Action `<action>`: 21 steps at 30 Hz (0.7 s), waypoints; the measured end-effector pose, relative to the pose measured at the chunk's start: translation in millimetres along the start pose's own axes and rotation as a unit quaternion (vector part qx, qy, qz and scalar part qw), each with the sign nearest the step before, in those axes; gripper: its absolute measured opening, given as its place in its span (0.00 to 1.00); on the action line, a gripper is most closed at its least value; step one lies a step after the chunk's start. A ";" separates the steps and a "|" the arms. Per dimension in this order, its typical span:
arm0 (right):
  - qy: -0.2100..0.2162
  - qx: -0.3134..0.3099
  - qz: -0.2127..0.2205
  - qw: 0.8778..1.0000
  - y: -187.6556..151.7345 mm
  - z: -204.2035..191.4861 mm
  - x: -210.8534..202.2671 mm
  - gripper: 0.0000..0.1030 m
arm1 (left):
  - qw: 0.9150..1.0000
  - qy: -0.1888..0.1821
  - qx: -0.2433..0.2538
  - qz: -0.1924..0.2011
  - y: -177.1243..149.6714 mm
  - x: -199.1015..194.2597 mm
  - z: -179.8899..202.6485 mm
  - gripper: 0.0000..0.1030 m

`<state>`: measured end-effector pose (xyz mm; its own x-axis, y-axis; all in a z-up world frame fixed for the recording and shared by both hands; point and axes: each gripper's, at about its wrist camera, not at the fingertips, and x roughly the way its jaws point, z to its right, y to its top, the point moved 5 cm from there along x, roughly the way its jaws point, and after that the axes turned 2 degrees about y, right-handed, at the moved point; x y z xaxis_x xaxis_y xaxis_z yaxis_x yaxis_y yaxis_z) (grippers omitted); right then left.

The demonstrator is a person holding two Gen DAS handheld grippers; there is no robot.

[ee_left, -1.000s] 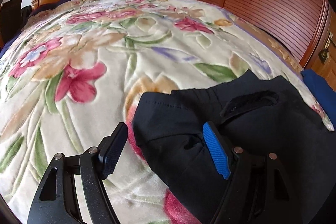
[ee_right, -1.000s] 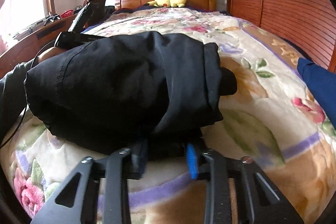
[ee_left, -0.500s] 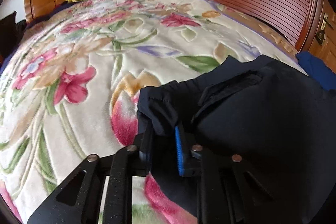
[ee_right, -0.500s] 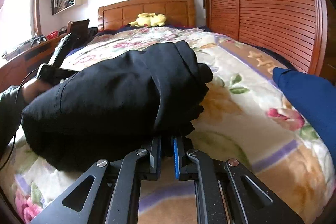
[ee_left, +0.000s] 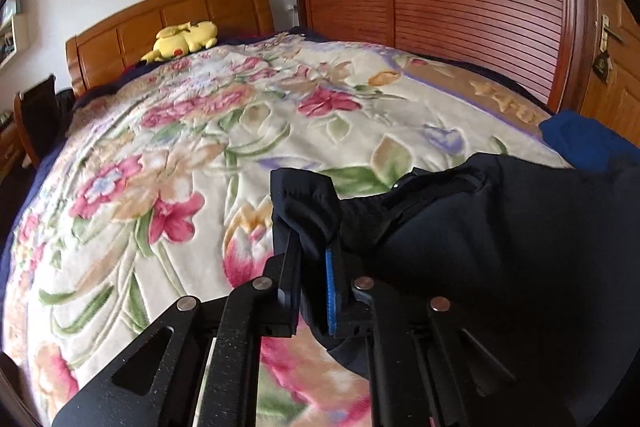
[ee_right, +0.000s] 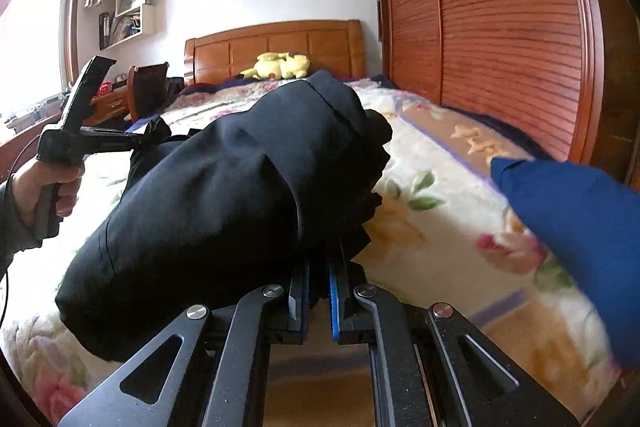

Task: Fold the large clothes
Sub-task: 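Lift the coat bundle with both tools and carry it toward the wardrobe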

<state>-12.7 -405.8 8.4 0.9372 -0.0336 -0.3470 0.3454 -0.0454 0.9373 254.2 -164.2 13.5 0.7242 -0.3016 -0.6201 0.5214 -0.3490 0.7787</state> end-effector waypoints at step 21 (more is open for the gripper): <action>-0.184 -0.071 0.046 0.979 59.3 169.9 -132.5 0.06 | 0.988 -0.096 0.048 0.109 182.5 -28.2 251.9 0.09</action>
<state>-124.4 -573.7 104.7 0.8927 -0.3907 -0.2246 0.2886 0.1129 0.9508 215.2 -442.8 149.0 0.7113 -0.5382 -0.4521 0.3097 -0.3375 0.8889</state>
